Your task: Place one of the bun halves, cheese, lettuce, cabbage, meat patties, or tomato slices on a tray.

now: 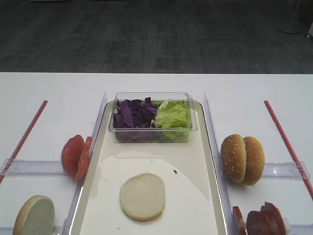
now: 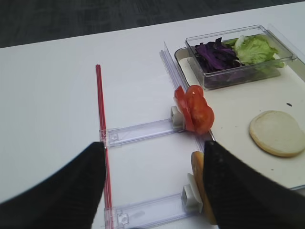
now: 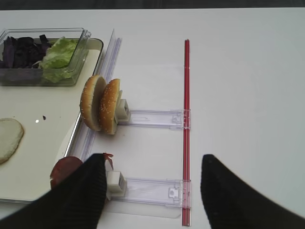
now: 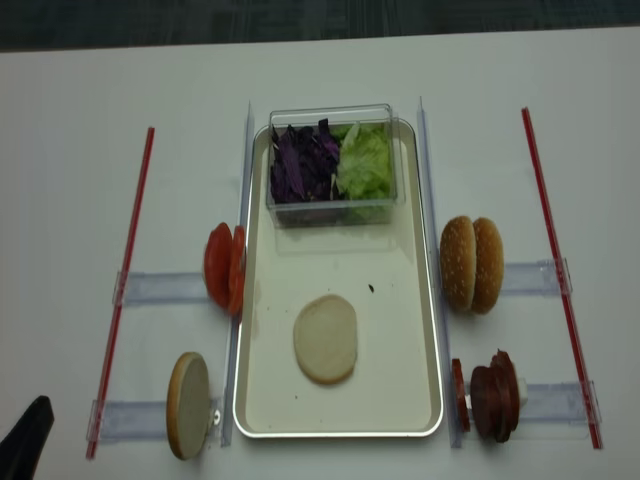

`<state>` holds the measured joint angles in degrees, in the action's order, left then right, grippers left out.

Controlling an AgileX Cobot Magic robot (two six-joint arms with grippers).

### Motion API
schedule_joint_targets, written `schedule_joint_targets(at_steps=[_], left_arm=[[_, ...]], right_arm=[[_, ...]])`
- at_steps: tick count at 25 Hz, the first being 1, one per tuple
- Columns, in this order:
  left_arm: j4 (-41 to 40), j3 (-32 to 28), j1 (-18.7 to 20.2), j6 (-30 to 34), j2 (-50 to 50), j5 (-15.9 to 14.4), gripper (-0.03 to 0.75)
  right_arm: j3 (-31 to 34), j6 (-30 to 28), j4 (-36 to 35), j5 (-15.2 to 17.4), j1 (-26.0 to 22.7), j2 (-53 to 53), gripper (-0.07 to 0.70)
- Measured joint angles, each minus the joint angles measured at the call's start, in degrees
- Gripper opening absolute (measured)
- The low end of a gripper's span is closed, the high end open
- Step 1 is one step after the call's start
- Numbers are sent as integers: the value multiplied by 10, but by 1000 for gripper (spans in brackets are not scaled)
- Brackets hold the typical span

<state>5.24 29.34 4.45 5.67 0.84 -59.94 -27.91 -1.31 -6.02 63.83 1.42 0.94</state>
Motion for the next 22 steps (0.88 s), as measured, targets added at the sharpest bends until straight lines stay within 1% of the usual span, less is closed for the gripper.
schedule_joint_targets(at_steps=[9, 11, 12, 13, 14, 22], left_arm=[[-6, 0, 0, -11, 1, -2, 424], [-7, 0, 0, -11, 1, -21, 424], [-8, -1, 0, -11, 1, -49, 424], [-8, -4, 0, -11, 1, -62, 424], [-8, -7, 0, -11, 1, -68, 424], [-8, -9, 0, -11, 1, -73, 425]], right_arm=[[0, 0, 0, 0, 0, 0, 463], [0, 0, 0, 0, 0, 0, 463], [0, 0, 0, 0, 0, 0, 463], [0, 0, 0, 0, 0, 0, 463], [0, 0, 0, 0, 0, 0, 463], [0, 0, 0, 0, 0, 0, 463]])
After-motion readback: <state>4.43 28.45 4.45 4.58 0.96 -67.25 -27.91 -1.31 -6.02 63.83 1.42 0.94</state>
